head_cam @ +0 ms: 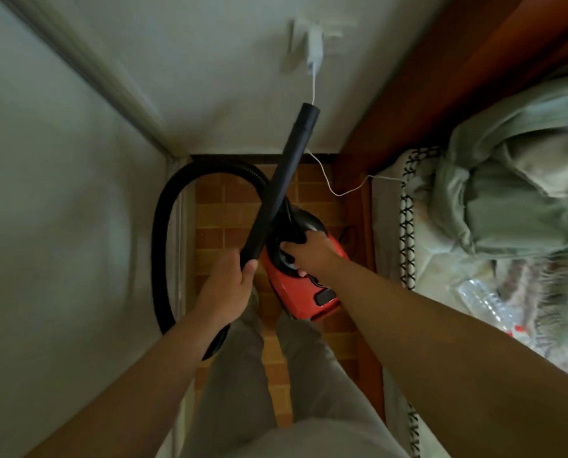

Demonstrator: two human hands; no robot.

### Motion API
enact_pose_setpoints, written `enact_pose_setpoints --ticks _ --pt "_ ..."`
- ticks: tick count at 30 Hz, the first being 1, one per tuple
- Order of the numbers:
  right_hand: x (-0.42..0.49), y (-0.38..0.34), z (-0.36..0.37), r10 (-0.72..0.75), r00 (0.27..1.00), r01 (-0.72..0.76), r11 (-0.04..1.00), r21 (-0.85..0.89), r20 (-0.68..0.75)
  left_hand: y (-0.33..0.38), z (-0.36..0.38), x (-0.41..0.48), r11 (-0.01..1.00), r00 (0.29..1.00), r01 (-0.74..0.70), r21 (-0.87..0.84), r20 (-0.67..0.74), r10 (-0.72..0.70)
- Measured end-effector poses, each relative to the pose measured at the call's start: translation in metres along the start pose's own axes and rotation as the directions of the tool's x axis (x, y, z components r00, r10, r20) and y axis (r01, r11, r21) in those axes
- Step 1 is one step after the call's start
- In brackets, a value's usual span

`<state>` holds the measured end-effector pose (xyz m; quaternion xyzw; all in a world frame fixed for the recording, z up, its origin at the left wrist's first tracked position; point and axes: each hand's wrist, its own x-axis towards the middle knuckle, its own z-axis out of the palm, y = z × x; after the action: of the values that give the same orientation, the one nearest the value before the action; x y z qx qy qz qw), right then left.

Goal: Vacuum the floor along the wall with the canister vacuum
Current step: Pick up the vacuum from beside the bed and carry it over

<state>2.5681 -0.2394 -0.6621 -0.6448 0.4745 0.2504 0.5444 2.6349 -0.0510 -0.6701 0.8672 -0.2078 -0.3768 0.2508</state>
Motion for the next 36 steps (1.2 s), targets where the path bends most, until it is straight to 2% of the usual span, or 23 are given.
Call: enact_pose_setpoints --ticks 5,10,14,19,25,31,36 --pt "-0.100 0.006 -0.012 -0.007 0.998 0.014 0.993 0.118 -0.060 0.047 -0.028 -0.070 0.988 0.986 -0.156 -0.008 0.060 0.156" --pt "-0.186 0.029 -0.010 0.012 0.984 0.042 0.955 0.294 -0.180 0.080 -0.049 -0.124 0.931 0.922 -0.365 0.022 0.143 0.359" --pt "-0.255 0.051 -0.009 0.027 0.966 0.104 0.871 0.480 -0.257 0.110 -0.059 -0.162 0.858 0.850 -0.504 0.100 0.234 0.472" --pt "-0.342 0.088 -0.002 0.060 0.941 0.183 0.739 0.648 -0.333 0.142 -0.054 -0.209 0.752 0.738 -0.649 0.111 0.331 0.588" --pt "-0.438 0.143 -0.003 0.139 0.880 0.289 0.599 0.747 -0.453 0.193 -0.025 -0.274 0.560 0.539 -0.823 0.094 0.439 0.719" --pt "-0.544 0.215 0.014 0.235 0.744 0.471 0.479 0.741 -0.625 0.247 0.028 -0.375 0.326 0.310 -0.944 0.047 0.462 0.831" --pt "-0.632 0.285 0.036 0.342 0.632 0.577 0.392 0.717 -0.695 0.267 0.084 -0.474 0.201 0.148 -0.978 -0.060 0.483 0.863"
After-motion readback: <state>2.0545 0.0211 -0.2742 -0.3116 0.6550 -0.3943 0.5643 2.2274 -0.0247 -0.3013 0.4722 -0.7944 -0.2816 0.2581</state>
